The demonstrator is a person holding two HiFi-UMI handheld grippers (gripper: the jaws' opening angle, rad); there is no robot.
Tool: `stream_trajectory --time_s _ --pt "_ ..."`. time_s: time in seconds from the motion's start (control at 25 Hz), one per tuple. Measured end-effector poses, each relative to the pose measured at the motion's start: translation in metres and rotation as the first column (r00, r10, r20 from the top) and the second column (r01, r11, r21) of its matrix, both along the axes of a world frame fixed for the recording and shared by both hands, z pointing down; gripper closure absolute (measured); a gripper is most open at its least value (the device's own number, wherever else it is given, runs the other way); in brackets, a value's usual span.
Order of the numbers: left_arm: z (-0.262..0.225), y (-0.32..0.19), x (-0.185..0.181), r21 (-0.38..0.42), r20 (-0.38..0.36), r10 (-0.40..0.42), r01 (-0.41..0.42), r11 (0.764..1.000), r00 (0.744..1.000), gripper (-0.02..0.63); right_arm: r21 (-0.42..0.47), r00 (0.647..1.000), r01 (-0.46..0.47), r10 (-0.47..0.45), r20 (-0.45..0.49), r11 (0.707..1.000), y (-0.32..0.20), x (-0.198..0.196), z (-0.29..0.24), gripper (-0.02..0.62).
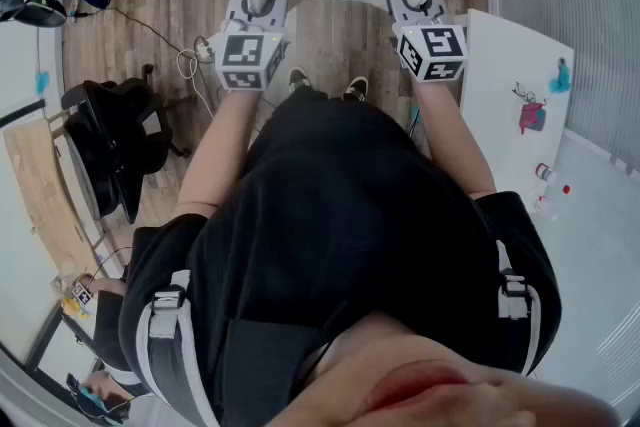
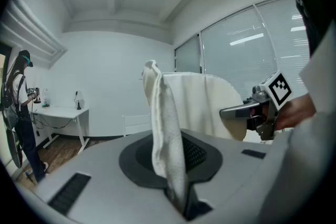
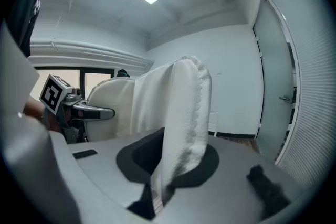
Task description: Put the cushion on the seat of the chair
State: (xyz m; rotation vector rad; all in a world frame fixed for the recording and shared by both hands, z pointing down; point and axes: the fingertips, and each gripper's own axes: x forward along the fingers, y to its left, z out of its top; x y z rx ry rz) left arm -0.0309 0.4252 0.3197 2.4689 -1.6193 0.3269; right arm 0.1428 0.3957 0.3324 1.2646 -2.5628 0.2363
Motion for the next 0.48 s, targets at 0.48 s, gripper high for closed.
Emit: stream_trajectory --time_s 0.48 --pt "-0.016 0.029 -0.052 -0.009 -0.01 -0.002 0.002 1.0 1.0 0.554 -0.034 1.0 -0.014 0.014 0.01 0.999 0.028 -0.048 -0.014 0.541"
